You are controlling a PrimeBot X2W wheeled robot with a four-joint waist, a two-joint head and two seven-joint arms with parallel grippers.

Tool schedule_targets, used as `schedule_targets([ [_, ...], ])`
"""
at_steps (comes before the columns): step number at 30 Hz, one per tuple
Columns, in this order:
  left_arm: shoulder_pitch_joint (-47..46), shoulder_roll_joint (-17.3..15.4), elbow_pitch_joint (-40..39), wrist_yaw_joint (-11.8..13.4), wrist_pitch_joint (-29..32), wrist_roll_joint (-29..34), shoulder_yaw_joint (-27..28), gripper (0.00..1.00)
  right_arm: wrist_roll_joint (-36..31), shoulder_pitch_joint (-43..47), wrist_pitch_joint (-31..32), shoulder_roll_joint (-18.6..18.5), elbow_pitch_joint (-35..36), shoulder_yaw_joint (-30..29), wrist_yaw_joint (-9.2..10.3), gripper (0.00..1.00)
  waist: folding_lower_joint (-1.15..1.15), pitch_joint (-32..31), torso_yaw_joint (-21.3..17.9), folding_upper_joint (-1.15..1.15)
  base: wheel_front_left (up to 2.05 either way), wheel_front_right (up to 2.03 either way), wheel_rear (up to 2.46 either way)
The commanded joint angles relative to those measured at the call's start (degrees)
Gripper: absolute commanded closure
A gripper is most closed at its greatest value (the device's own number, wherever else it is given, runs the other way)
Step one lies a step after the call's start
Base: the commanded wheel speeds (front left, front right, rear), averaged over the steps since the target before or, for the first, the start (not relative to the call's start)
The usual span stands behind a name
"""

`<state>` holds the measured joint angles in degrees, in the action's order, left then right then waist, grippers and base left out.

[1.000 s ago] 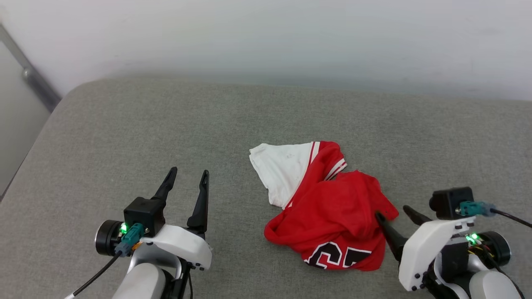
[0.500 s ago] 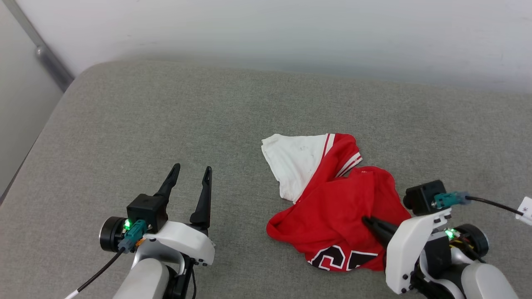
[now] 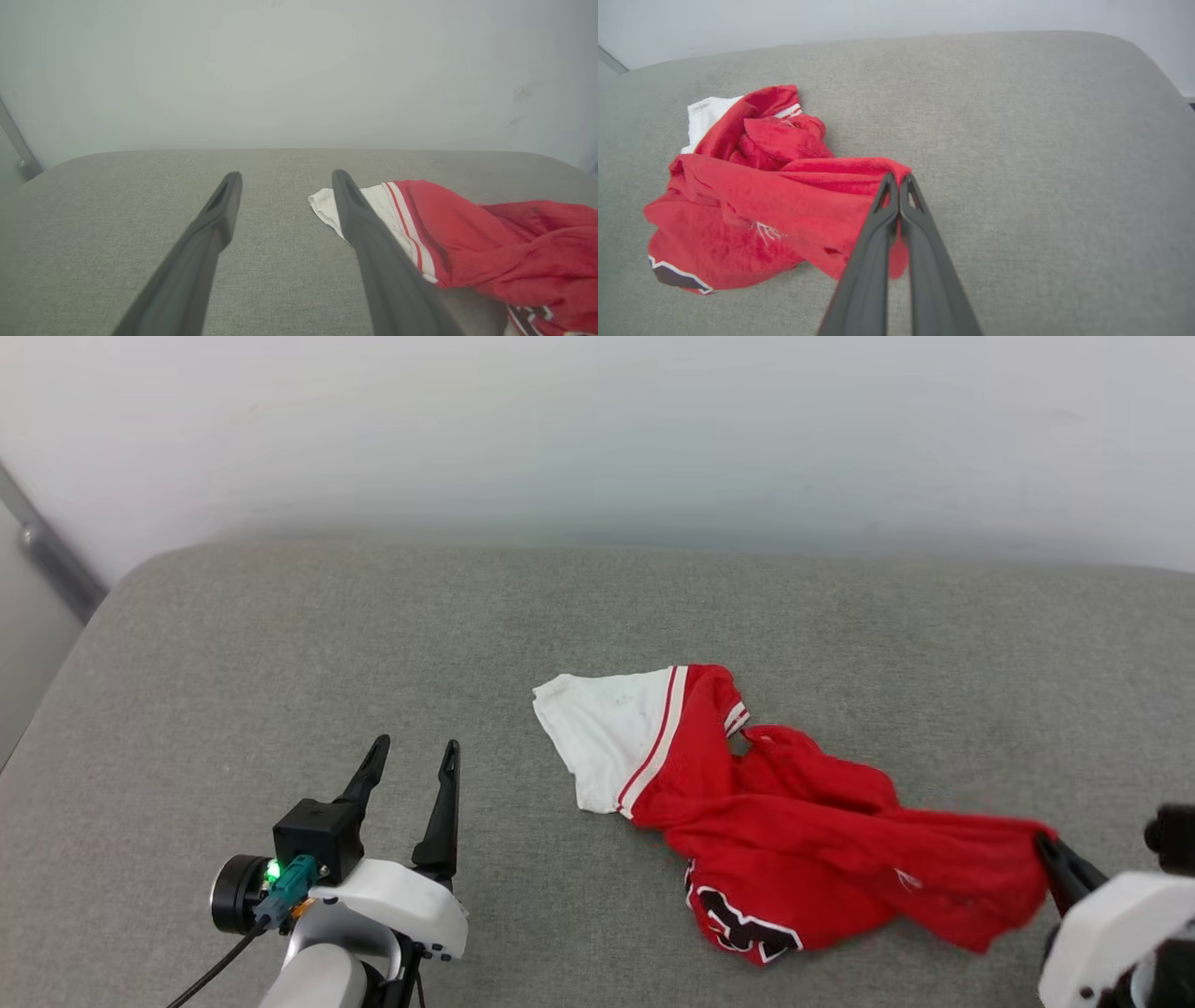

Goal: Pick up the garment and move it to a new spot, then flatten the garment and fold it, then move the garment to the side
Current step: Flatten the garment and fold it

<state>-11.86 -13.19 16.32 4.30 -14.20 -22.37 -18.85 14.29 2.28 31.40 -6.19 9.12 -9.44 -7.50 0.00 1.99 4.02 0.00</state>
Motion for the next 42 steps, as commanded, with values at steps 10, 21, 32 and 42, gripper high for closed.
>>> schedule_targets([
  [10,1.92,-0.80,-1.46,0.64,0.90,-0.52,-0.35,0.00,2.88,15.20,3.61,3.36,-10.57,-6.46,0.02,1.00,0.00,-1.85,-1.34,0.00,0.00,0.00,0.00],
  [21,3.03,-1.33,-2.39,1.27,1.75,-0.97,-0.73,0.00,0.19,7.12,-12.14,2.47,-7.97,-4.73,0.02,0.00,0.00,-2.47,-1.74,0.00,0.00,0.00,0.00],
  [32,-0.50,-0.65,-4.01,0.75,1.42,-0.19,-2.19,0.00,2.24,-7.98,-6.14,-2.92,-13.86,2.27,0.02,0.00,0.00,2.37,1.95,0.00,0.00,0.00,0.00],
  [42,-5.66,1.56,-2.83,-0.74,-0.17,0.71,-3.45,0.00,5.45,-19.67,10.76,-7.00,-21.34,10.91,0.02,0.00,0.00,9.88,6.11,0.00,0.00,0.00,0.00],
])
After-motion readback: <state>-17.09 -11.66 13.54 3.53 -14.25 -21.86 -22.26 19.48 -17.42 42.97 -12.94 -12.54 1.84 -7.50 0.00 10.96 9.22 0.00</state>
